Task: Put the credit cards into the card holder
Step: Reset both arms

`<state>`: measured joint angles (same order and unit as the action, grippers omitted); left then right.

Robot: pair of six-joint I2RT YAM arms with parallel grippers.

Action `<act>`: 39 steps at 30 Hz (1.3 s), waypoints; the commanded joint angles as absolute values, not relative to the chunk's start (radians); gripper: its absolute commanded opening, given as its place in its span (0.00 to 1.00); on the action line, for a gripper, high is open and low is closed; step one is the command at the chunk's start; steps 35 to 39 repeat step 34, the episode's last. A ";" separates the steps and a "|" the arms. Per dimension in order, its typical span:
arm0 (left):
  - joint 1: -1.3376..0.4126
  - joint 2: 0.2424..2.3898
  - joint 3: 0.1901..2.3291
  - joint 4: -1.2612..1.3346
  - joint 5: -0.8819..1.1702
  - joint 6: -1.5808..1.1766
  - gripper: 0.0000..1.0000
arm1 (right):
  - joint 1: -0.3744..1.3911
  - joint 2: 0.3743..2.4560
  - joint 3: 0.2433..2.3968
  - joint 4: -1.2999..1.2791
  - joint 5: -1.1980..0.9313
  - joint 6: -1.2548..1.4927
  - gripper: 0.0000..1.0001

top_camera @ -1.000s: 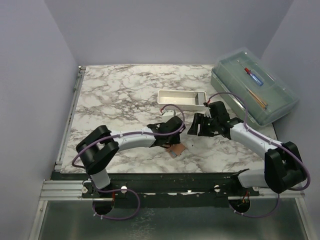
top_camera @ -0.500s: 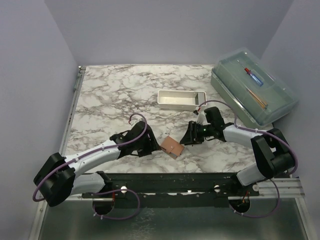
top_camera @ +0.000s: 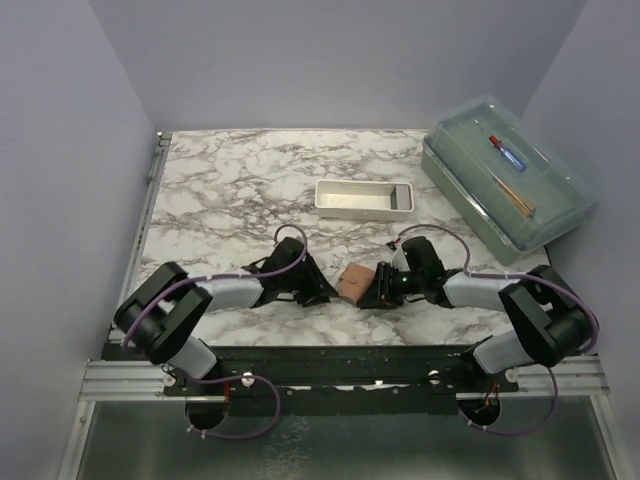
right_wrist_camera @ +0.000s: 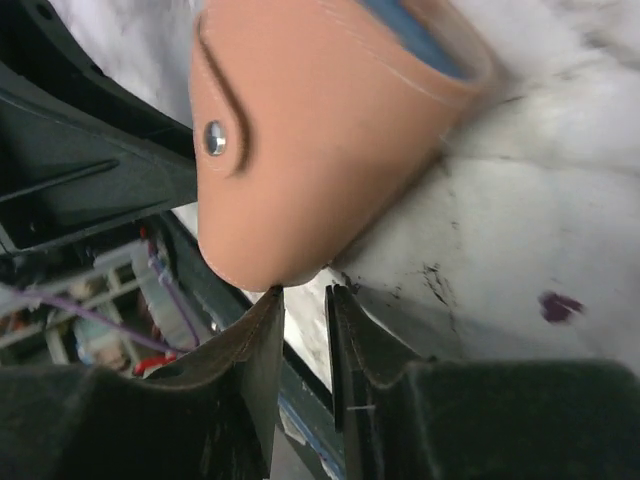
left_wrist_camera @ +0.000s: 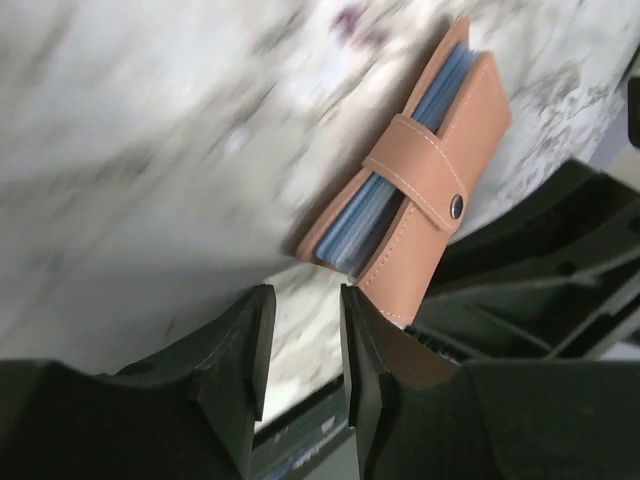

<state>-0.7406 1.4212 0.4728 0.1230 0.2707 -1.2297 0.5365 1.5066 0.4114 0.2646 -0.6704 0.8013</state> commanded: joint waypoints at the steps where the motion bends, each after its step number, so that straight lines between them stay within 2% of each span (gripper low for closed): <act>1: -0.722 1.617 0.629 0.182 0.355 -1.045 0.38 | 0.537 1.345 0.520 -0.082 -0.349 0.800 0.32; 5: -0.724 1.594 0.666 0.174 0.369 -1.001 0.39 | 0.535 1.195 0.660 -0.448 -0.070 0.711 0.50; 8: -0.713 1.486 0.665 0.059 0.347 -0.959 0.47 | 0.535 1.090 0.771 -0.633 0.089 0.669 0.64; 14: -0.673 1.171 0.765 -0.271 0.254 -0.789 0.64 | 0.535 0.881 1.018 -0.772 0.167 0.589 0.80; 17: -0.667 1.055 0.901 -0.389 0.179 -0.671 0.73 | 0.535 0.808 1.153 -0.795 0.203 0.520 0.84; 20: -0.666 0.973 1.040 -0.408 0.099 -0.569 0.84 | 0.535 0.750 1.272 -0.787 0.231 0.433 0.87; 22: -0.664 0.939 1.121 -0.400 0.038 -0.510 0.88 | 0.535 0.714 1.328 -0.755 0.245 0.375 0.91; 25: -0.664 0.914 1.232 -0.379 -0.037 -0.431 0.89 | 0.535 0.671 1.387 -0.698 0.235 0.299 0.99; 30: -0.664 0.875 1.295 -0.339 -0.069 -0.359 0.90 | 0.535 0.640 1.455 -0.674 0.219 0.267 1.00; 39: -0.663 0.854 1.305 -0.329 -0.082 -0.336 0.90 | 0.534 0.583 1.397 -0.622 0.186 0.273 1.00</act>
